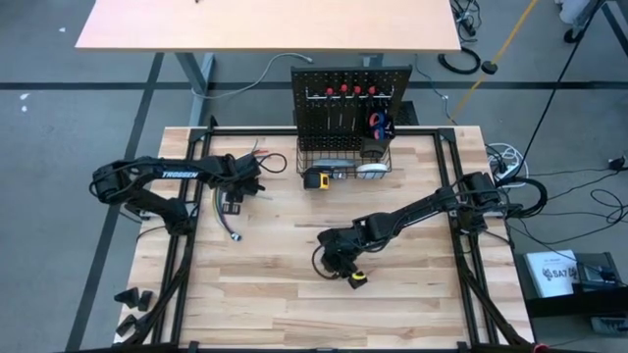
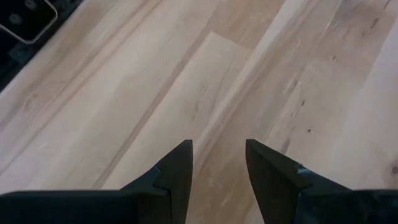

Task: Hang tools onto peg board
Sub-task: Hang the nut driver on the pegboard

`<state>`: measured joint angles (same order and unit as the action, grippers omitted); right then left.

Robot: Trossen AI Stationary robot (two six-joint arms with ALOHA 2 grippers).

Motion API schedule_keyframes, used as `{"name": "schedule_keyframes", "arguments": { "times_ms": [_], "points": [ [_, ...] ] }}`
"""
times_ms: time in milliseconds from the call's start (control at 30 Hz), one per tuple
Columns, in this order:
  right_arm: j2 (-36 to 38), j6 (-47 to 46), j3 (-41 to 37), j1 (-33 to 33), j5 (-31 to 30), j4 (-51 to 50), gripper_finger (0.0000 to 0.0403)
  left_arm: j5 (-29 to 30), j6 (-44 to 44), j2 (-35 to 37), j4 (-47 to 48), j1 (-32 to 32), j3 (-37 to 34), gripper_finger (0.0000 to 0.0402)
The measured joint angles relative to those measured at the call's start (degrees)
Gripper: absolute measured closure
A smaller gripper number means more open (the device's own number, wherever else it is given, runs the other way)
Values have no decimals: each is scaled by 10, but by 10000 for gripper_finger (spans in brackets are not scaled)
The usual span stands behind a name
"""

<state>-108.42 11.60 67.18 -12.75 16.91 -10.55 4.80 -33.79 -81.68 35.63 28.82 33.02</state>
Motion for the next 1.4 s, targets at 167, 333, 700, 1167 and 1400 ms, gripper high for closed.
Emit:
{"name": "schedule_keyframes", "arguments": {
  "times_ms": [167,333,700,1167,1400],
  "points": [
    [0,-3,0,1,-2,-31,261,-30,8,11,32,-6,2,291],
    [0,-31,0,1,-2,-33,261,-54,43,12,30,-11,2,372],
    [75,-119,0,-6,-72,-133,261,-192,124,67,26,-76,97,372],
    [207,111,0,-167,-286,-5,261,-390,672,68,-289,-269,124,372],
    [183,228,8,-191,-387,102,261,-283,822,36,-458,-376,124,372]
  ]
}}
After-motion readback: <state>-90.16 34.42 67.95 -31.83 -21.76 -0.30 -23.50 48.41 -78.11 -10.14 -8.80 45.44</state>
